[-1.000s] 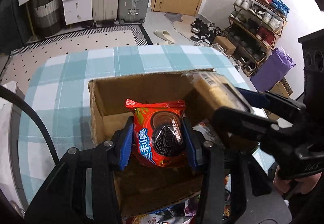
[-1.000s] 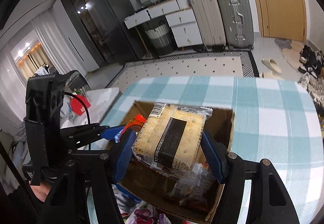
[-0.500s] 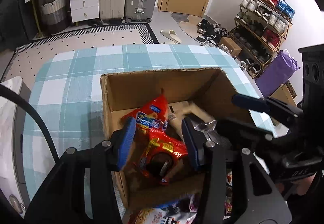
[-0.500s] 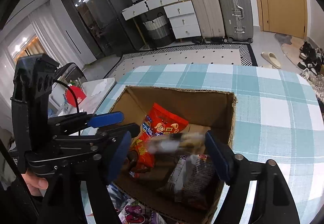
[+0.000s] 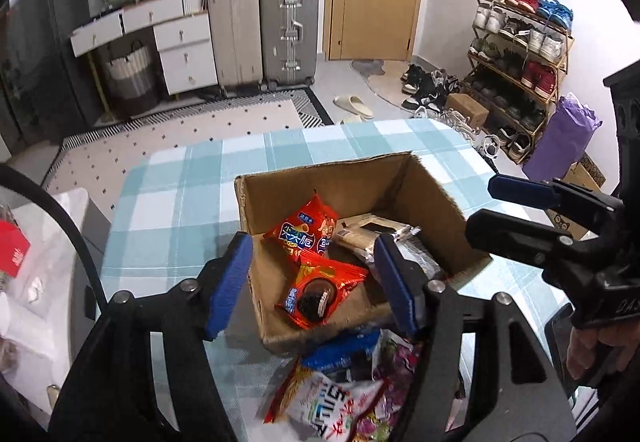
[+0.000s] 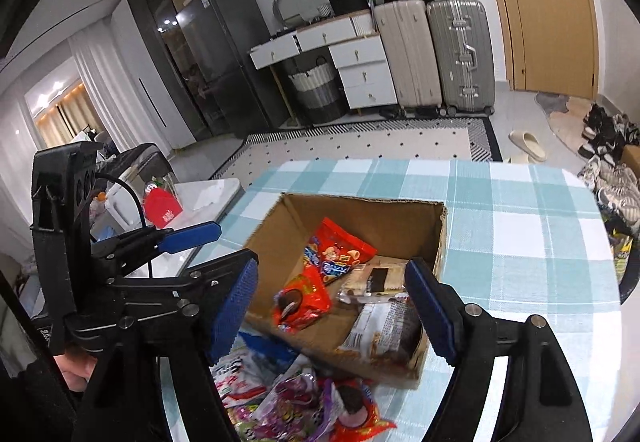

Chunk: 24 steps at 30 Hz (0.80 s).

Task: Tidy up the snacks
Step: 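Move both tools back toward the remaining snack pile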

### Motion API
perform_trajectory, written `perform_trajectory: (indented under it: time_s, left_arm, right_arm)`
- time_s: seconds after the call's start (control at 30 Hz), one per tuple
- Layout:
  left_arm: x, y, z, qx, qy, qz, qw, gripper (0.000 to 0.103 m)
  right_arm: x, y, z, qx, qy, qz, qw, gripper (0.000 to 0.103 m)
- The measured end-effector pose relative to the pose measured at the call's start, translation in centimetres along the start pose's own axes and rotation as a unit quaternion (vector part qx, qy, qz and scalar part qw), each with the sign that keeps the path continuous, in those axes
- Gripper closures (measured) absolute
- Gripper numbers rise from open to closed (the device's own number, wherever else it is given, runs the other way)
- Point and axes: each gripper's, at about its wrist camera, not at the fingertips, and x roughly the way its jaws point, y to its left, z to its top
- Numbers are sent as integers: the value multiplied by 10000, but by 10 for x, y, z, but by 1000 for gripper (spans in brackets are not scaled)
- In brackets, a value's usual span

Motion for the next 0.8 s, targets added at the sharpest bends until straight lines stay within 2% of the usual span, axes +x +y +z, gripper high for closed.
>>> perform_trajectory:
  time_s: [0.13, 0.33, 0.53, 0.6, 0.8]
  left_arm:
    - [-34, -10, -6, 77, -207, 52, 9997, 31]
    - [-85, -24, -14, 157, -514, 99, 9985, 24]
    - [-137, -42, -28, 395, -1022, 494, 9928, 19]
    - [-150, -46, -34, 377, -1102, 477, 9920, 18]
    - [-182, -52, -53, 186, -1165, 528, 9916, 16]
  right_arm:
    - [-23, 14, -4, -101, -164, 43, 9998, 25]
    - [-63, 41, -10, -276, -482, 108, 9984, 19]
    - [-105, 64, -21, -448, -892, 198, 9948, 18]
    - [-120, 69, -28, -466, -1060, 182, 9931, 13]
    - [-149, 79, -49, -481, -1242, 130, 9910, 13]
